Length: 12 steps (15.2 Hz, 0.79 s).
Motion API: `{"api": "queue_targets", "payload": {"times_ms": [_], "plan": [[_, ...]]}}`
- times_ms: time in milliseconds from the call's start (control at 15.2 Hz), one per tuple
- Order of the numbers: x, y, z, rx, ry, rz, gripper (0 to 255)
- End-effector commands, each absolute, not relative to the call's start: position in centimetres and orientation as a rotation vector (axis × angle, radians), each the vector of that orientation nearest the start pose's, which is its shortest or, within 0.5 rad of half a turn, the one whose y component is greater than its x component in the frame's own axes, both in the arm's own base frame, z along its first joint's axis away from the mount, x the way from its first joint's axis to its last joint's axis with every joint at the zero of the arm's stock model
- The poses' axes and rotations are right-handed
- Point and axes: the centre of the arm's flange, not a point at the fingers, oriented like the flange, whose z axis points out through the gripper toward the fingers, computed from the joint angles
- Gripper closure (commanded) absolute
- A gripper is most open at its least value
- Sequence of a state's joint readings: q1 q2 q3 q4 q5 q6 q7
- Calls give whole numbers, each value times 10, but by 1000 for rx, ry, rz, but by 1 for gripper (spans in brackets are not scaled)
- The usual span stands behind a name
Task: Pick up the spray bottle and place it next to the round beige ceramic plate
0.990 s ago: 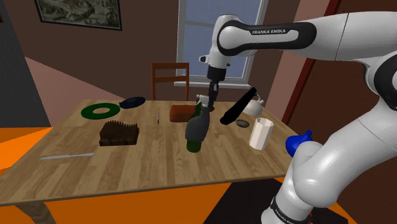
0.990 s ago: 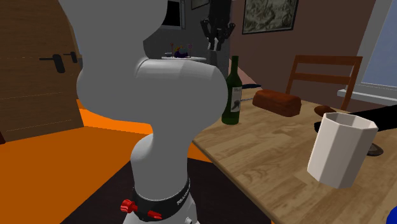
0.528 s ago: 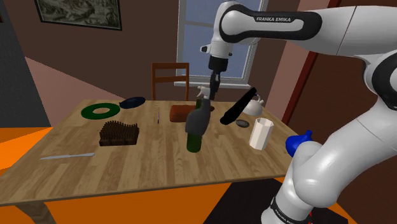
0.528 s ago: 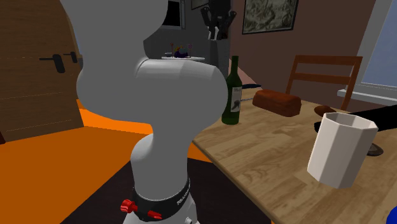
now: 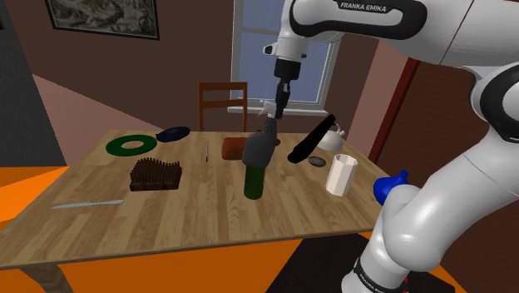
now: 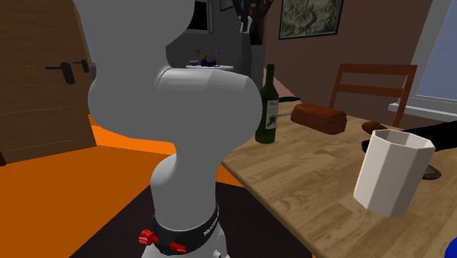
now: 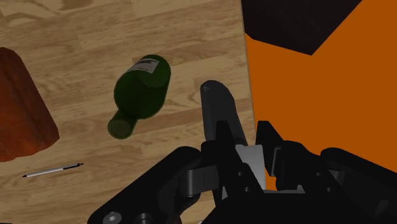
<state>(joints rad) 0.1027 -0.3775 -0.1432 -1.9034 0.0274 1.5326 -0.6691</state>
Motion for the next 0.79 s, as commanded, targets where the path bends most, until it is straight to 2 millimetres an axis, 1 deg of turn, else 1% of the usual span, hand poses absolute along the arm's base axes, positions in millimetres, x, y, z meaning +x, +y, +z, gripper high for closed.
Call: {"api": "queue_targets", "payload": {"times_ms": [0, 726], "plan": [[429, -27, 660, -2912, -964, -47, 255], [429, -27, 718, -2912, -964, -47, 255]]}}
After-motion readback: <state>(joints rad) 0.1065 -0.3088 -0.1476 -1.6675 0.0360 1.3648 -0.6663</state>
